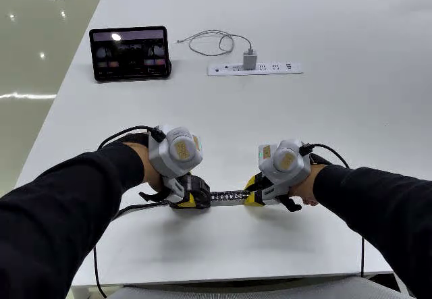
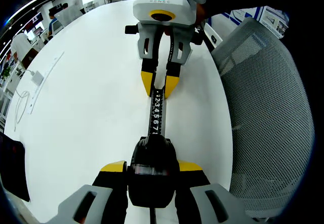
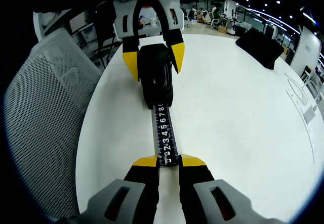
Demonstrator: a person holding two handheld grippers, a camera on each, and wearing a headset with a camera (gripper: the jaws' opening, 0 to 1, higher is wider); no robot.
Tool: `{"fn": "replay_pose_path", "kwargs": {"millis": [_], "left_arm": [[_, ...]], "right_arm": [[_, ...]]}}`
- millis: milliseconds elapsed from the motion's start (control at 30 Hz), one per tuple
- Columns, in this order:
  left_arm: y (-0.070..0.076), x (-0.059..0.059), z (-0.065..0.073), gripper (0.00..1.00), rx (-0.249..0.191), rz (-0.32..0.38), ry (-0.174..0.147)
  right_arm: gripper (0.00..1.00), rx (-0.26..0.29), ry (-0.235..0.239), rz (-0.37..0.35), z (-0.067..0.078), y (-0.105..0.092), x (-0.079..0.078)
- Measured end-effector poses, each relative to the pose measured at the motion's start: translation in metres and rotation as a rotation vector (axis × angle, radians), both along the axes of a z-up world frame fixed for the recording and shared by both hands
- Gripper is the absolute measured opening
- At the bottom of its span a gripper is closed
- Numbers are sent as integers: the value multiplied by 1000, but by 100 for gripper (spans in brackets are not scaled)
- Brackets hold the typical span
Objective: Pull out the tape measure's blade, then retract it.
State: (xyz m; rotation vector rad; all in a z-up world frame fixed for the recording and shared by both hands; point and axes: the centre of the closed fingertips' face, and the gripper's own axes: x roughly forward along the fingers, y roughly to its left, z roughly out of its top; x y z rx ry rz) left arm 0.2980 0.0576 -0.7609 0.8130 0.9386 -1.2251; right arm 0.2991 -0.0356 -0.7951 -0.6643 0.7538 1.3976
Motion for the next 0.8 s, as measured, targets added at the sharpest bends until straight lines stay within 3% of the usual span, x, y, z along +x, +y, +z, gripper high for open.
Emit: {"fn": "replay_pose_path", "kwargs": {"millis": [800], "left_arm": [[0, 0, 0, 32, -7, 7, -2]], "right_arm": [[9, -6, 1, -17, -1, -12, 2]]}}
